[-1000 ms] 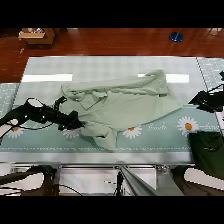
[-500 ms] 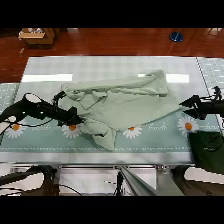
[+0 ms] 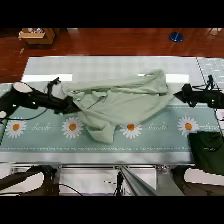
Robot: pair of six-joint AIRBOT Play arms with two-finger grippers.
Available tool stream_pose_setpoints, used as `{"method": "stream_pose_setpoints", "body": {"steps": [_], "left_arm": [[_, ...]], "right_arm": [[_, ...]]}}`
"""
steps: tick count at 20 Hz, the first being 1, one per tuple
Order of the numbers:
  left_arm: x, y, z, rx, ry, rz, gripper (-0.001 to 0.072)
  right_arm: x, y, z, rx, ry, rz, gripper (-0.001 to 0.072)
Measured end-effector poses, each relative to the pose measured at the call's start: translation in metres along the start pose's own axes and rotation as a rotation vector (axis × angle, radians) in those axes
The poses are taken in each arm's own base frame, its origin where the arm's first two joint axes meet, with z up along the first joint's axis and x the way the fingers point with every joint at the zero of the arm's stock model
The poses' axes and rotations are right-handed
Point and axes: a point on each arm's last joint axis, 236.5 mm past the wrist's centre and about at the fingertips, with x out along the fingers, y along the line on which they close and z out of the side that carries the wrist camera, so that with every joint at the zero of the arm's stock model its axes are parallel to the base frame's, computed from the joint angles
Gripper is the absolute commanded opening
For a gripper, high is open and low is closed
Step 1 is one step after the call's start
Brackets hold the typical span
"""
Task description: Fold the shirts.
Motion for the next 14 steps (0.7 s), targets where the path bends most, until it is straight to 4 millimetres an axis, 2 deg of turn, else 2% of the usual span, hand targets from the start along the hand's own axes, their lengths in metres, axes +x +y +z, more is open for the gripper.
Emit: {"method": "stream_pose_setpoints", "body": {"steps": [2,4,5,7,9,11,12,13,14], "left_arm": [[-0.048,-0.036,0.033,0.129,-0.158,0.000,0.0026],[-0.116,-0.087,0.060,0.285,-0.361,0.010,0.0026],[-0.153,-0.115,0.069,0.361,-0.477,0.021,0.0026],[-0.240,-0.183,0.067,0.531,-0.740,0.041,0.0025],[-0.327,-0.251,0.039,0.698,-1.011,0.079,0.0025],[-0.391,-0.305,-0.006,0.811,-1.222,0.105,0.0025],[-0.416,-0.325,-0.033,0.850,-1.304,0.123,0.0024],[-0.435,-0.340,-0.058,0.875,-1.369,0.143,0.0025],[-0.444,-0.348,-0.081,0.888,-1.398,0.166,0.0025]], "right_arm": [[-0.034,0.055,0.016,-0.153,-0.053,0.090,0.0024],[-0.086,0.119,0.026,-0.337,-0.136,0.165,0.0024],[-0.120,0.156,0.028,-0.438,-0.206,0.200,0.0024],[-0.198,0.226,0.025,-0.629,-0.390,0.244,0.0024],[-0.285,0.287,0.009,-0.788,-0.627,0.246,0.0023],[-0.371,0.328,-0.019,-0.879,-0.860,0.210,0.0023],[-0.410,0.341,-0.036,-0.907,-0.963,0.180,0.0023],[-0.441,0.349,-0.053,-0.923,-1.041,0.151,0.0023],[-0.468,0.354,-0.073,-0.939,-1.106,0.117,0.0023]]}}
